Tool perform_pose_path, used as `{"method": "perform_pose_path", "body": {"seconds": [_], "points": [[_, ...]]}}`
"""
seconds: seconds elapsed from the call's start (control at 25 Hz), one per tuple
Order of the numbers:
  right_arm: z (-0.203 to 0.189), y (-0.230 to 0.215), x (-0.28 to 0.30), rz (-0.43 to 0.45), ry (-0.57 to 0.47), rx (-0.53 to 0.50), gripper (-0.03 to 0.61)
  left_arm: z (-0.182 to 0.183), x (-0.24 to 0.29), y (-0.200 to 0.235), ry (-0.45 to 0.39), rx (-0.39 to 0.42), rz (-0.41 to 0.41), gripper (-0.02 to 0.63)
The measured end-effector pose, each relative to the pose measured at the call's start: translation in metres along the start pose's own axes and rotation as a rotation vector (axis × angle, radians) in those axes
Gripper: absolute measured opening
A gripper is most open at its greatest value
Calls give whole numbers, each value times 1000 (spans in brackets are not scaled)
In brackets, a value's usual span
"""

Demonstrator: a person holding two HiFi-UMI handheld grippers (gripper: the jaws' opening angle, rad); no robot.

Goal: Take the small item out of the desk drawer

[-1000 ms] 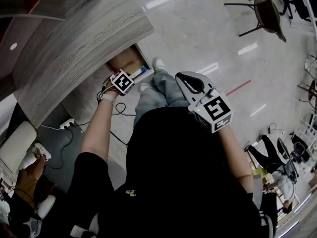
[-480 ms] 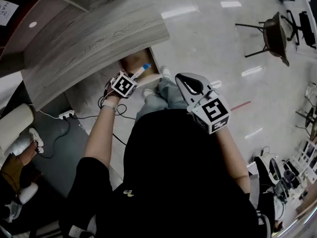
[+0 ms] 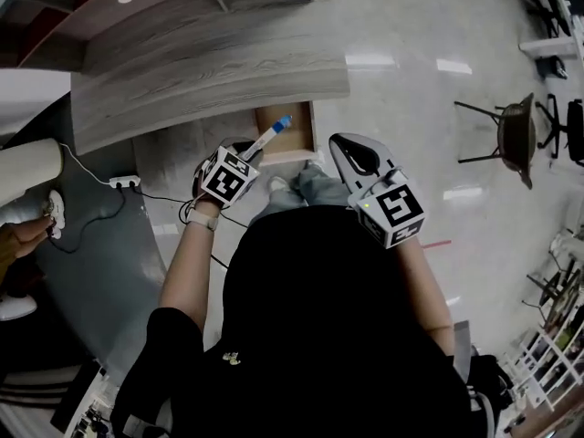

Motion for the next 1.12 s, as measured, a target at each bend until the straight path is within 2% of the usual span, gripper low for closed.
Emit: {"method": "perform_pose_path", "body": {"seconds": [0.36,0.76,1.12], "points": [[46,18,20,90,-78,-95,-2,16,-106,-6,-319,-109,99,98],[98,44,28,133,-161,-145,-2,11,-200,-16,-634,-169,221,98],[119,72,29,176,-216,-185,-2,-8,-245,-20,-787,-226,304,98]]}}
Point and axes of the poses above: the fingertips, and each gripper's own axes: x forward along the fingers, y to its left, z out of its top, the point moved 6 cm from there along -x, backward along the fingers, and after that the axes turned 13 degrees about -x, right-handed, at the moved point
